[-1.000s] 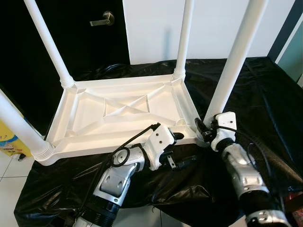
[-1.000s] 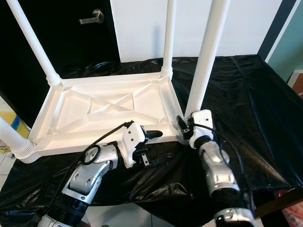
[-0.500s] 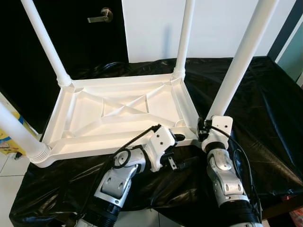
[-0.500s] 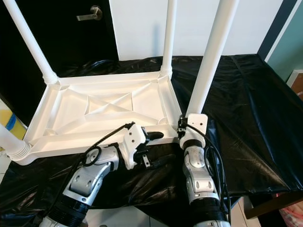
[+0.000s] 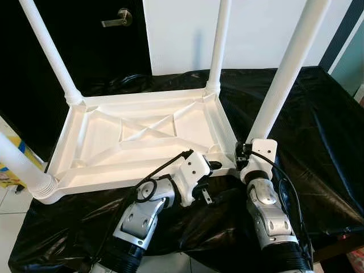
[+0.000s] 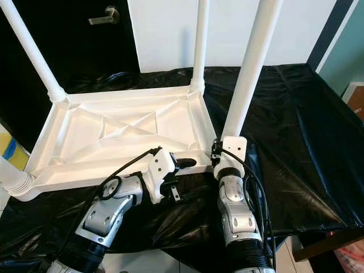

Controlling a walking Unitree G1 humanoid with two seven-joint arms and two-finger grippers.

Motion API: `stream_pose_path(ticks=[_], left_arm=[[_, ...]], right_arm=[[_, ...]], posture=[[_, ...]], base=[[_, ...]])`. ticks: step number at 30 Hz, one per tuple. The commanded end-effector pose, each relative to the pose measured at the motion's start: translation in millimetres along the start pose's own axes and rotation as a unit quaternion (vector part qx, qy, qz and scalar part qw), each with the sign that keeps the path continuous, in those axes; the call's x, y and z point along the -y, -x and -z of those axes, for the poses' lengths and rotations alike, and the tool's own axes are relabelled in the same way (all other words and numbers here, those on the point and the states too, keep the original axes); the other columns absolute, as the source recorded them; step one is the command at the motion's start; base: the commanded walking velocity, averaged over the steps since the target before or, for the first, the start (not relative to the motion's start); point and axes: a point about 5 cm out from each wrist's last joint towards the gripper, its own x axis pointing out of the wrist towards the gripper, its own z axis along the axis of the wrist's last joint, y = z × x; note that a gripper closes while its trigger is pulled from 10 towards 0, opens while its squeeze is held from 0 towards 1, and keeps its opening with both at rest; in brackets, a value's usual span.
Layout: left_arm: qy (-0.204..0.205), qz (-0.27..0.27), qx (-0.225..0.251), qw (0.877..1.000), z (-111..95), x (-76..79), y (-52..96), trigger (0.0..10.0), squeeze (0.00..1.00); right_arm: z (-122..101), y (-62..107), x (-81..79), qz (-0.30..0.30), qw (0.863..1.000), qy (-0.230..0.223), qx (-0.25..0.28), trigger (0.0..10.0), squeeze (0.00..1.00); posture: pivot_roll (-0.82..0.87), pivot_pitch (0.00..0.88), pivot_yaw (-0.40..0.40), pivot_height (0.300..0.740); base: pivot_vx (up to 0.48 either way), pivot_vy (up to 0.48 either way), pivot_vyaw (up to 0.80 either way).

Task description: Building children table

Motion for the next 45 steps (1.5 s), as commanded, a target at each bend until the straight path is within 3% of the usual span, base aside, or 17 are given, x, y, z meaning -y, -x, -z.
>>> stream_pose_path(ticks=[1,18,19,21,25,27,28,32,36,39,40,42,43,45], left_arm=[[-0.004,-0.052,-0.005,0.999,1,-4.1,0.6,10.0,0.0],[-0.012,-0.045,-0.003,0.999,-1,-5.1,-1.4,10.0,0.0],[-0.013,-0.046,-0.004,0.999,-2,-7.3,-0.2,10.0,0.0],[-0.013,-0.046,-0.004,0.999,-2,-7.3,-0.2,10.0,0.0],[-0.015,-0.047,-0.006,0.999,-1,-10.1,3.0,10.0,0.0],[-0.015,-0.046,-0.009,0.999,0,-11.2,6.5,10.0,0.0],[-0.015,-0.046,-0.009,0.999,0,-11.2,6.5,10.0,0.0],[-0.019,-0.047,-0.018,0.999,1,-13.7,11.7,10.0,0.0],[-0.021,-0.049,-0.022,0.998,2,-14.5,14.3,10.0,0.0],[-0.021,-0.049,-0.022,0.998,2,-14.5,14.3,10.0,0.0],[-0.02,-0.05,-0.021,0.998,1,-14.5,14.4,10.0,0.0],[-0.02,-0.05,-0.021,0.998,1,-14.5,14.4,10.0,0.0],[-0.019,-0.05,-0.02,0.998,1,-14.0,13.0,10.0,0.0],[-0.019,-0.05,-0.02,0.998,1,-14.0,13.0,10.0,0.0]], right_arm=[[7,3.0,-6.5,-0.013,1.0,-0.007,-0.019,10.0,1.0],[-4,6.5,23.5,-0.116,0.993,0.01,0.026,10.0,1.0],[-8,5.0,30.9,-0.138,0.99,0.015,0.03,10.0,0.0],[-8,5.0,30.9,-0.138,0.99,0.015,0.03,10.0,0.0],[-16,0.7,42.7,-0.201,0.978,0.035,0.035,10.0,0.0],[-21,-2.3,48.1,-0.256,0.965,0.051,0.033,10.0,0.0],[-21,-2.3,48.1,-0.256,0.965,0.051,0.033,10.0,0.0],[-27,-12.1,54.4,-0.327,0.941,0.087,0.022,10.0,0.0],[-27,-21.0,53.0,-0.376,0.921,0.103,0.001,10.0,0.0],[-27,-21.0,53.0,-0.376,0.921,0.103,0.001,10.0,0.0],[-25,-23.9,49.6,-0.393,0.913,0.109,-0.007,10.0,0.0],[-25,-23.9,49.6,-0.393,0.913,0.109,-0.007,10.0,0.0],[-26,-28.6,43.5,-0.415,0.902,0.116,-0.015,10.0,0.0],[-26,-28.6,43.5,-0.415,0.902,0.116,-0.015,10.0,0.0]], posture=[[-0.11,0.007,-0.01,0.74],[-0.13,0.006,-0.002,0.74],[-0.13,0.007,0.001,0.74],[-0.13,0.007,0.001,0.74],[-0.13,0.007,0.004,0.74],[-0.13,0.008,0.004,0.74],[-0.13,0.008,0.004,0.74],[-0.1,0.011,0.004,0.74],[-0.09,0.012,0.002,0.74],[-0.09,0.012,0.002,0.74],[-0.09,0.009,0.002,0.74],[-0.09,0.009,0.002,0.74],[-0.09,0.001,0.003,0.74],[-0.09,0.001,0.003,0.74]], base=[[0.0,0.0,0.0],[0.0,0.0,0.0],[0.0,0.0,0.0],[0.0,0.0,0.0],[0.0,0.0,0.0],[0.0,0.0,0.0],[0.0,0.0,0.0],[0.0,0.0,0.0],[0.0,0.0,0.0],[0.0,0.0,0.0],[0.0,0.0,0.0],[0.0,0.0,0.0],[0.0,0.0,0.0],[0.0,0.0,0.0]])
